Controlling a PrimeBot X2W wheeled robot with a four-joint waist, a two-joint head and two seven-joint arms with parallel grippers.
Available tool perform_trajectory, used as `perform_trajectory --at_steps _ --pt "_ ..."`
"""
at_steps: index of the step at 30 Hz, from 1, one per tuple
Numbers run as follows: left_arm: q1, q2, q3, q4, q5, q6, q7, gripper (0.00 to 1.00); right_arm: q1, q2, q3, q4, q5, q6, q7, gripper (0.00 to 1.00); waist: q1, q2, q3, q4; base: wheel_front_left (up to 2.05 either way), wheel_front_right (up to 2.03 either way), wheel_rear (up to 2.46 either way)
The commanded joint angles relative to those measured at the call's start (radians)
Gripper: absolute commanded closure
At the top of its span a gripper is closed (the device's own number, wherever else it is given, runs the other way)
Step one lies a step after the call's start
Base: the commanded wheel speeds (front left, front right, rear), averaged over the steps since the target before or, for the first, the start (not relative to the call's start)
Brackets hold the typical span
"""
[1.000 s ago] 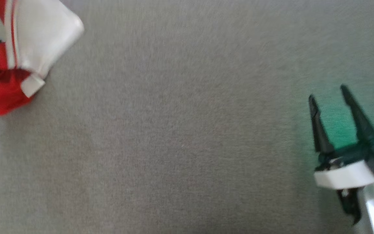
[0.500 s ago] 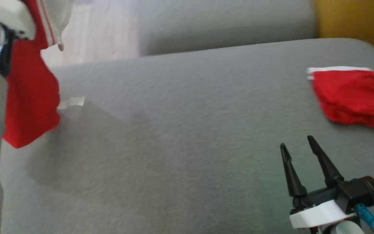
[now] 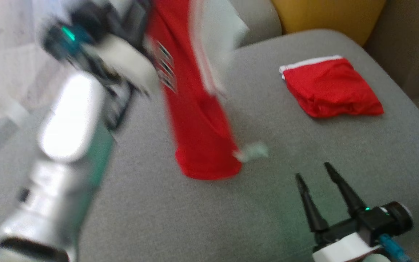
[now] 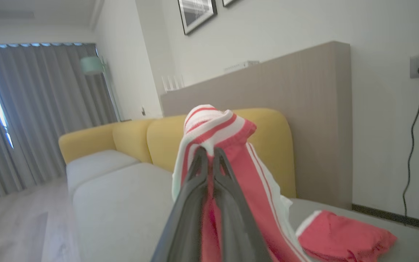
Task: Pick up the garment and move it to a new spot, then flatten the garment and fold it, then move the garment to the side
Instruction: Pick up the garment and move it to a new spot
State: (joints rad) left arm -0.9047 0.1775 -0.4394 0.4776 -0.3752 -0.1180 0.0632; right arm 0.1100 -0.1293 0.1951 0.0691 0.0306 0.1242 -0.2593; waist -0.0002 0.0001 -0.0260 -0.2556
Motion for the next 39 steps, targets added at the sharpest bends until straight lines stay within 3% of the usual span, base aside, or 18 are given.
perform_trajectory --at_steps 1,6,10,12,14,15,16,22,26,33,39 --pt "0.033 0.021 0.009 -0.019 0.012 0.014 -0.022 1.0 -0.055 -0.014 0.046 -0.018 -0.011 0.007 -0.002 0.0 0.0002 -0.0001 0.035 -0.02 0.0 0.0 0.0" --pt "0.277 -0.029 -0.098 0.077 0.062 0.047 -0.139 1.0 -0.121 -0.004 0.108 0.025 0.059 0.007 -0.002 0.0 0.0002 -0.0001 0.146 -0.042 0.0 0.0 0.0" --pt "0.367 -0.058 -0.151 0.194 0.104 0.08 -0.251 1.0 -0.165 -0.007 0.124 0.027 0.095 0.007 -0.002 0.0 0.0002 -0.0001 0.198 -0.033 0.0 0.0 0.0" --pt "0.381 -0.075 -0.16 0.246 0.106 0.087 -0.287 0.65 -0.175 -0.008 0.118 0.017 0.098 0.007 -0.002 0.0 0.0002 -0.0001 0.208 -0.022 0.0 0.0 0.0" --pt "0.383 -0.091 -0.163 0.28 0.108 0.1 -0.308 0.51 -0.177 -0.01 0.105 0.009 0.096 0.007 -0.002 0.0 0.0002 -0.0001 0.207 -0.004 0.0 0.0 0.0" --pt "0.384 -0.098 -0.162 0.291 0.105 0.107 -0.314 0.04 -0.174 -0.011 0.099 0.008 0.094 0.007 -0.002 0.0 0.0002 -0.0001 0.202 0.007 0.0 0.0 0.0" --pt "0.384 -0.104 -0.163 0.297 0.106 0.115 -0.319 0.0 -0.17 -0.012 0.096 0.007 0.093 0.007 -0.002 0.0 0.0002 -0.0001 0.193 0.018 0.0 0.0 0.0" --pt "0.417 -0.117 -0.123 0.232 0.091 0.153 -0.324 0.0 -0.144 -0.013 0.09 0.019 0.091 0.007 -0.002 0.0 0.0002 -0.0001 0.117 0.071 0.0 0.0 0.0" --pt "0.507 -0.088 -0.074 0.136 0.11 0.201 -0.325 0.0 -0.104 -0.004 0.063 0.031 0.095 0.007 -0.002 0.0 0.0002 -0.0001 0.033 0.124 0.0 0.0 0.0" --pt "0.738 -0.022 0.037 -0.137 0.15 0.274 -0.325 0.0 -0.024 0.006 -0.012 0.022 0.078 0.007 -0.002 0.0 0.0002 -0.0001 -0.056 0.22 0.0 0.0 0.0" --pt "0.98 -0.028 0.151 -0.379 0.182 0.309 -0.325 0.0 0.062 0.035 -0.085 0.009 0.057 0.007 -0.002 0.0 0.0002 -0.0001 -0.096 0.258 0.0 0.0 0.0"
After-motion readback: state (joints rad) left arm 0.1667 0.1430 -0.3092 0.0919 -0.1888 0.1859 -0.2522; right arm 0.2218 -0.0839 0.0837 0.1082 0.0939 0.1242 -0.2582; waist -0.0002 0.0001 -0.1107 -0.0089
